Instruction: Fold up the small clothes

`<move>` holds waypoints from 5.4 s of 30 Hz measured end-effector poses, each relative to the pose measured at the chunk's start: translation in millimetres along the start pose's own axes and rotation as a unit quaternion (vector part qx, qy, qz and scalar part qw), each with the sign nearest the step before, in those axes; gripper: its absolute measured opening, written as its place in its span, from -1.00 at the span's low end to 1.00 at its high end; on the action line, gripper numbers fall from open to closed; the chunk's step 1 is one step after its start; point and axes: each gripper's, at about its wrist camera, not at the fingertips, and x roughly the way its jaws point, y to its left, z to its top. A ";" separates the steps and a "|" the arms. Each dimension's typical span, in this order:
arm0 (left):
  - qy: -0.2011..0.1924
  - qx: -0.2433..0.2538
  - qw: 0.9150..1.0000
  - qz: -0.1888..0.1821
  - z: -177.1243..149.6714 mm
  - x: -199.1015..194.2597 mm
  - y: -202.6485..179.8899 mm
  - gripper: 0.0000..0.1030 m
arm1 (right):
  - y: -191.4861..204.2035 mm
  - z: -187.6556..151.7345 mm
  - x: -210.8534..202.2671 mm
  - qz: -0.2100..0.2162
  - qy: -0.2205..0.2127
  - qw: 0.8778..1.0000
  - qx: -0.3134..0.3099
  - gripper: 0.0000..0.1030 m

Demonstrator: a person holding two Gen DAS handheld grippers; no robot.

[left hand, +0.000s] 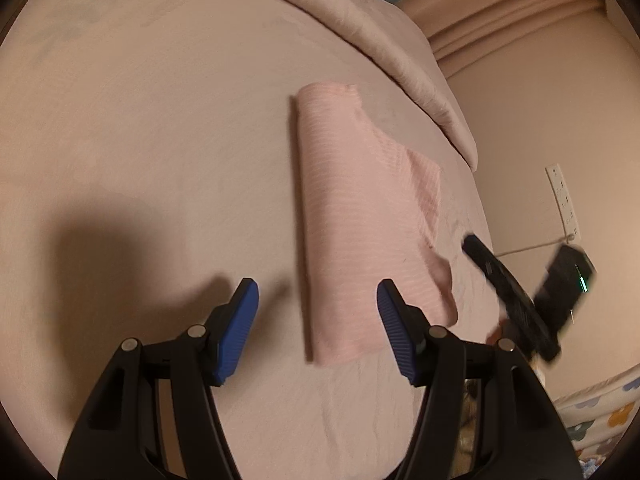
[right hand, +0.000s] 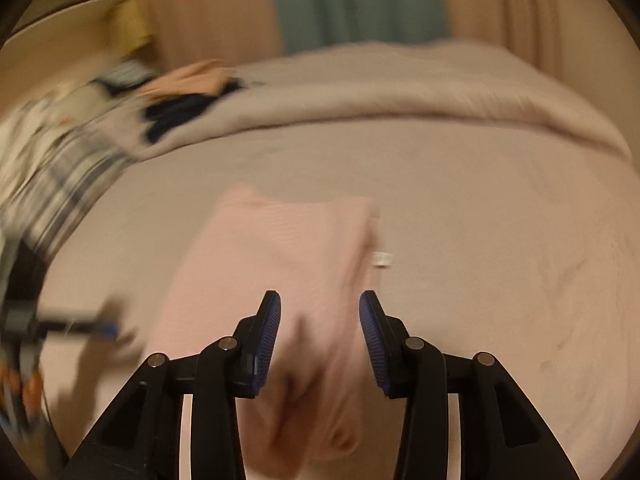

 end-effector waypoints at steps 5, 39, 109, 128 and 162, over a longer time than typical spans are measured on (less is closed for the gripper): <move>-0.019 0.035 0.999 -0.013 20.6 20.3 -22.1 0.13 | 35.1 -21.5 -11.5 0.038 -0.015 0.997 -0.062 -0.57; -0.048 -0.002 0.998 0.027 121.3 108.7 13.7 -0.12 | -69.8 11.3 102.2 0.178 0.048 0.953 0.241 -0.76; -0.103 -0.020 0.993 0.049 75.6 -5.9 70.0 -0.33 | 89.8 54.5 121.4 0.185 0.069 0.978 0.071 -0.37; -0.079 -0.020 0.991 0.107 42.1 -16.5 90.8 0.10 | 81.0 20.6 105.3 0.172 0.142 0.974 0.049 0.21; -0.095 -0.008 0.980 0.174 -18.6 -46.3 48.5 0.99 | 106.8 -26.0 47.4 0.014 0.109 0.994 -0.008 0.70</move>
